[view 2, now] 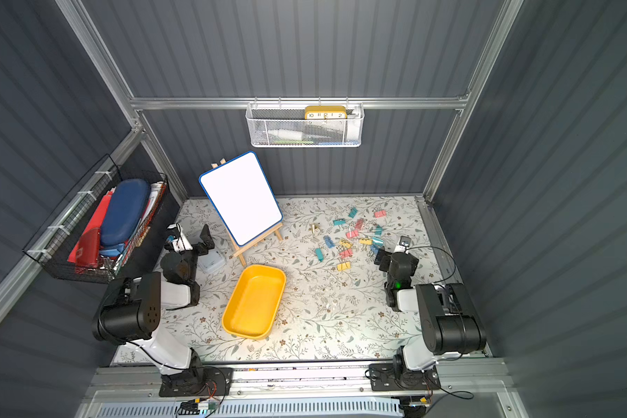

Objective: Put the binder clips in the storage box
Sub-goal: Move the storage box to the center of the board.

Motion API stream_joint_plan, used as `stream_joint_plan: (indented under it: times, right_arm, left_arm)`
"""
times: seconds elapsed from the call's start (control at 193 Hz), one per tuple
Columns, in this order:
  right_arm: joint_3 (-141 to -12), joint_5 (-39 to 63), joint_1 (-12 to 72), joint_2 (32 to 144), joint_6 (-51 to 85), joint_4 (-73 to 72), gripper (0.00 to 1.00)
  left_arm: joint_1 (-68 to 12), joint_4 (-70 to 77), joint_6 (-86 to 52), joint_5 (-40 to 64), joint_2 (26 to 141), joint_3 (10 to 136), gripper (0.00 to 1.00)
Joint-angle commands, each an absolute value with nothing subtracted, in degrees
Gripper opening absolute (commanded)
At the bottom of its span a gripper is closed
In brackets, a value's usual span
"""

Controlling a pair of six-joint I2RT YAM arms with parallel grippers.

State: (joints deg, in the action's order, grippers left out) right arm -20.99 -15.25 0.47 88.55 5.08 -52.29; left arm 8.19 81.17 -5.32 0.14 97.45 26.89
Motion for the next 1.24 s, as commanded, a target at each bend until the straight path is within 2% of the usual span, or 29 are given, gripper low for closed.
stream_joint_plan:
  times: [0.0,0.595,0.703,0.786,0.858,0.998,1.117,1.231]
  right_arm:
    - [-21.3,-15.8,0.7,88.4,5.2,-53.3,0.99]
    - [-20.9,-15.2,0.8,87.9,4.4,-55.5,0.99]
    - [-26.8,-10.5,1.3,76.0,2.5,-34.7,0.99]
    - [-35.2,-10.5,1.3,66.4,11.2,-15.2,0.99]
    - [-41.6,-5.4,1.3,61.7,15.5,-3.8,0.99]
    - [-45.2,6.1,2.0,57.3,21.6,1.6,0.99]
    - [-48.6,12.8,4.6,58.1,22.2,8.3,0.98]
    - [-54.8,13.4,12.6,62.9,19.2,18.0,0.97]
  left_arm:
    - [8.0,81.3,-5.7,-0.1,97.6,27.9,0.99]
    - [8.0,81.5,-5.8,0.0,97.6,27.7,1.00]
    - [8.0,82.0,-5.8,-0.2,97.3,27.4,0.99]
    - [8.0,81.9,-6.6,-1.8,94.6,26.4,0.99]
    - [8.0,75.6,-7.1,-2.5,89.2,27.0,0.99]
    - [7.9,69.0,-9.7,-1.2,77.5,25.3,0.99]
    - [6.5,58.9,-13.5,0.5,67.4,26.9,0.99]
    - [-2.1,46.3,-16.7,1.7,61.9,33.7,0.99]
